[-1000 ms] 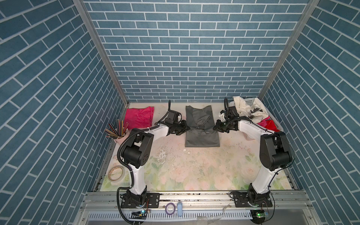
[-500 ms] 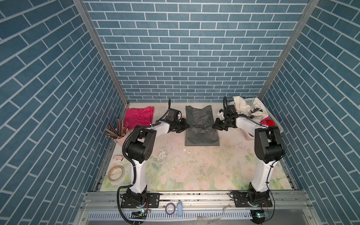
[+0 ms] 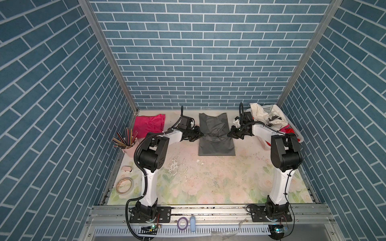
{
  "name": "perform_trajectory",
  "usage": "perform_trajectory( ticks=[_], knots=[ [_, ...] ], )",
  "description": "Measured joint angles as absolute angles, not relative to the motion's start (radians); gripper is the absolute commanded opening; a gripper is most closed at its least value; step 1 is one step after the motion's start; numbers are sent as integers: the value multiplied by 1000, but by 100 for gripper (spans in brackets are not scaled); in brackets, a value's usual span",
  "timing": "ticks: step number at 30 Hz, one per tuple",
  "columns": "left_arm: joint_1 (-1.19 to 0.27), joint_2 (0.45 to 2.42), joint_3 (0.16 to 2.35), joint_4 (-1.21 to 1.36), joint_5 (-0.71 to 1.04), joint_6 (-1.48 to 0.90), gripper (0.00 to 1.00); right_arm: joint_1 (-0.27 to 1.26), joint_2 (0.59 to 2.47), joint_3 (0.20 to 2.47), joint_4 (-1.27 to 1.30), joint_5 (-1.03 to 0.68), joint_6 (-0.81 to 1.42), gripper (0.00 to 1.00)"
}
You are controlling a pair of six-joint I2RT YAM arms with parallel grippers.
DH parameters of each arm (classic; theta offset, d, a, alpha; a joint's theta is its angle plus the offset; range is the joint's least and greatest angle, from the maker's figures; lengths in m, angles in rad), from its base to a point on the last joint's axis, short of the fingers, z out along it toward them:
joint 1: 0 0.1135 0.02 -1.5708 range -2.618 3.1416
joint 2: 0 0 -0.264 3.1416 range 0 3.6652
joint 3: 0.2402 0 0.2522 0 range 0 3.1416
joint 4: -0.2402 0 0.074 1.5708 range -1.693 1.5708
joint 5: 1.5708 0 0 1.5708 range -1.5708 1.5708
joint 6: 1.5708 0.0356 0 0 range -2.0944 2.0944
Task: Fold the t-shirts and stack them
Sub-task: 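Lay the folded end down on the far half with both grippers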
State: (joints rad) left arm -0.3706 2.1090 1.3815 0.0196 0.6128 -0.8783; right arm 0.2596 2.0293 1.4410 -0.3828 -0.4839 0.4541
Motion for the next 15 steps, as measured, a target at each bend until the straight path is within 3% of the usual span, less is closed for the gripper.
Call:
perform_trajectory(
  ticks=[7,8,11,12,14,15],
  knots=[
    [-369,2129,1425,12,625,-880,1,249,2048,1480,-381,-505,456,15],
    [-367,2133,1436,12,630,-883,10,245,2052,1488,-381,-515,461,21],
    [-360,2161,1484,9,651,-891,61,229,2073,1515,-370,-563,487,43],
    [-355,2177,1507,3,661,-897,69,220,2084,1527,-363,-588,503,52],
    [-347,2207,1551,-14,684,-912,75,199,2110,1557,-354,-633,518,65],
    [-340,2220,1567,-22,701,-921,77,188,2123,1575,-354,-653,529,66]
  ],
)
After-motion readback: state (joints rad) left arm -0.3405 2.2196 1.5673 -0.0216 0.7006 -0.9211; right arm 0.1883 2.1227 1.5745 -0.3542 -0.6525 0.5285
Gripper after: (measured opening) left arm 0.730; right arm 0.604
